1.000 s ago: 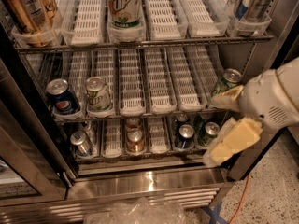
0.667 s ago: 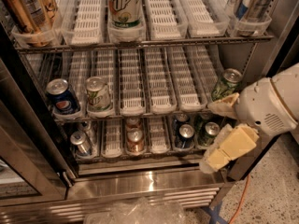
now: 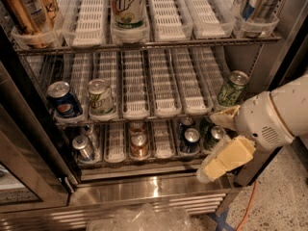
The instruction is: Pick green can from bottom shelf of fridge
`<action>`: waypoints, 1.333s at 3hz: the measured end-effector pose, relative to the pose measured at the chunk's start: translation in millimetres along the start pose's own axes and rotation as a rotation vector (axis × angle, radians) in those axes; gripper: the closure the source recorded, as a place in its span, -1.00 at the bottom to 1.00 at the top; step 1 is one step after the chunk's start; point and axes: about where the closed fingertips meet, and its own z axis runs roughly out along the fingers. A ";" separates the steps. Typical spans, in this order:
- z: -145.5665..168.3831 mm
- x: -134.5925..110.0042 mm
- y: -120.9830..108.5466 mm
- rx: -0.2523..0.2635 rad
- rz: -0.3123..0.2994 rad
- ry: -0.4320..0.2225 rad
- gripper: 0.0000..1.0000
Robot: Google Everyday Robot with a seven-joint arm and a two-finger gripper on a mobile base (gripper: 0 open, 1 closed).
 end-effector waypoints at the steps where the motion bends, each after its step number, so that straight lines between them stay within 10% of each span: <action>1: 37.6 15.0 13.6 0.001 0.092 -0.107 -1.00; 3: 75.0 41.2 30.7 0.094 0.387 -0.280 -1.00; 4: 69.4 35.6 29.1 0.139 0.389 -0.277 -1.00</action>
Offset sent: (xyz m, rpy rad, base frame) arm -0.0120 0.0169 -0.1144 0.3814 -0.0006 -0.7644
